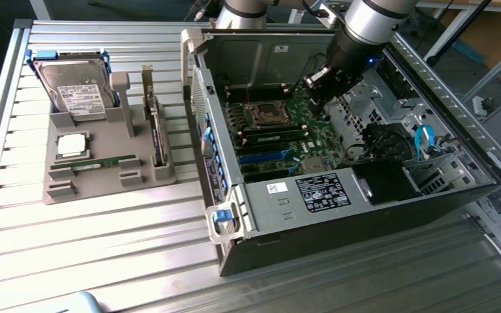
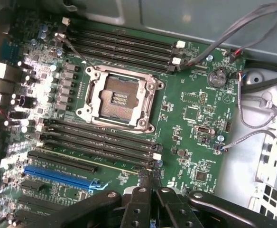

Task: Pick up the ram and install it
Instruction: 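Press down the ram until it locks into place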

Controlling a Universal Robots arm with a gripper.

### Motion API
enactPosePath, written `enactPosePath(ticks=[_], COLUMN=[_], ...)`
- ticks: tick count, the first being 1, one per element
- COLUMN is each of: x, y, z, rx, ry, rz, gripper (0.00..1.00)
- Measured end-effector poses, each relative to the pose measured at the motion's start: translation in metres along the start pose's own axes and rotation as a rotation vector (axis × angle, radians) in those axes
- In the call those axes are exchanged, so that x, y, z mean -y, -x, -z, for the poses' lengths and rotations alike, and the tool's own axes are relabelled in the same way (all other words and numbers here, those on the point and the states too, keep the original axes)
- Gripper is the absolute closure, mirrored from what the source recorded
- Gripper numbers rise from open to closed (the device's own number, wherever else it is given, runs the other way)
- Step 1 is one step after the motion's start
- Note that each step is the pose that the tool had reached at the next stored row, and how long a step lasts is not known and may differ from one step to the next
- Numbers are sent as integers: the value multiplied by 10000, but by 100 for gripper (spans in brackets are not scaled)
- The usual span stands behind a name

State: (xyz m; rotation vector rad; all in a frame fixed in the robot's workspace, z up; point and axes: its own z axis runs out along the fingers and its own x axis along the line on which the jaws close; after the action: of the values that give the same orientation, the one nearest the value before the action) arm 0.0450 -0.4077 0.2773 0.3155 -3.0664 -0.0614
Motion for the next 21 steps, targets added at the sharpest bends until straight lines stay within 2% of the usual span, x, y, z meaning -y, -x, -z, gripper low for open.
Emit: enactPosePath(ticks=[13, 21], x=[0, 0], y=[0, 0], z=[-8, -10], rx=[49, 58], ry=[58, 69], rz=[-1082, -1268], gripper=[90, 90])
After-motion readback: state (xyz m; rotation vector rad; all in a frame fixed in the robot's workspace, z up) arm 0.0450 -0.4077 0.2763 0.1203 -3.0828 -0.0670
